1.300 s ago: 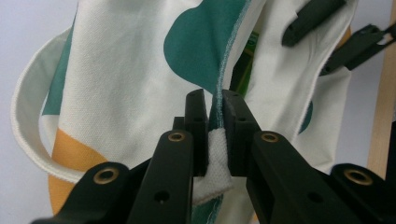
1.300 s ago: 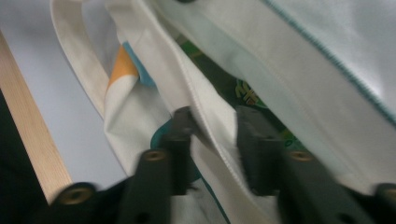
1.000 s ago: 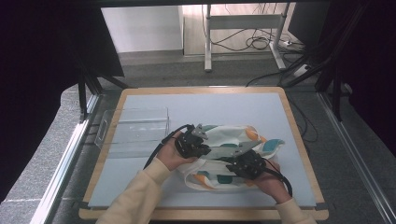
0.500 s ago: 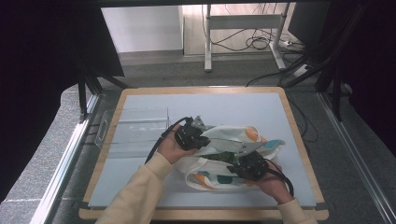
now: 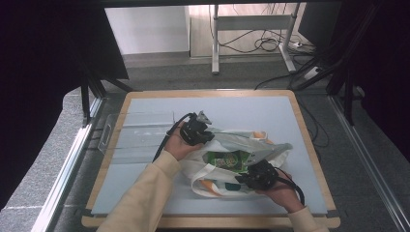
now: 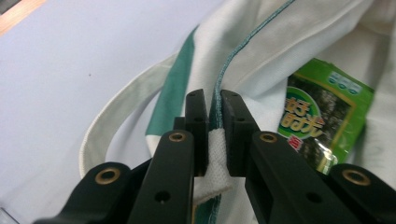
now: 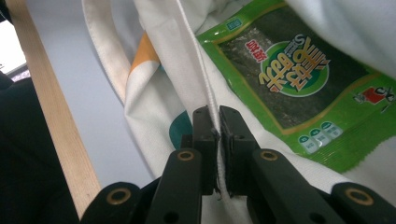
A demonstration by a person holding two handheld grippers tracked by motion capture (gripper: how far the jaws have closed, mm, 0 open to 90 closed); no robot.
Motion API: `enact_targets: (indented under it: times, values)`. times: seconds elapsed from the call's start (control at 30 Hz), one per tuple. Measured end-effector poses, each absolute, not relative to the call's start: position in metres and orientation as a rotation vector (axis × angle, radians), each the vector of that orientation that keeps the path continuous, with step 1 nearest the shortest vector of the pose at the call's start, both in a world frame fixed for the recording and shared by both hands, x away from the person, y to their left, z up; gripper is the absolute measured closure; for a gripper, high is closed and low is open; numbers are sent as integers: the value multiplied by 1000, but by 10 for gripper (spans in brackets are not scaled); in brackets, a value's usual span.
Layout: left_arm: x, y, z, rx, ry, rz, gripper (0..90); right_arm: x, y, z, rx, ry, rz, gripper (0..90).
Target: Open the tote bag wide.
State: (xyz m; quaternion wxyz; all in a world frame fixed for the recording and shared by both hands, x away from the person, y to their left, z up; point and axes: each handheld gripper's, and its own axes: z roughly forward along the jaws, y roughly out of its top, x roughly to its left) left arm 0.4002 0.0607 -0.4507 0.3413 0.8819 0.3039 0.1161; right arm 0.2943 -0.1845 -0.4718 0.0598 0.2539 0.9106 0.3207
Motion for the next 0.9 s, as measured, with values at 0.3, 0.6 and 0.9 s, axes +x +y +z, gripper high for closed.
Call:
enact_targets:
  times: [0.3,0.6,0.9]
  values:
    - [418,58,-451,2298,837,334,832,291,-188,-480,752,2783,973,852]
    - [427,66,-455,2277,878,296,831,284,-189,-491,726,2824,936,857]
    - [419,69,-453,2255,851,267,816,285,-189,-490,741,2821,950,836]
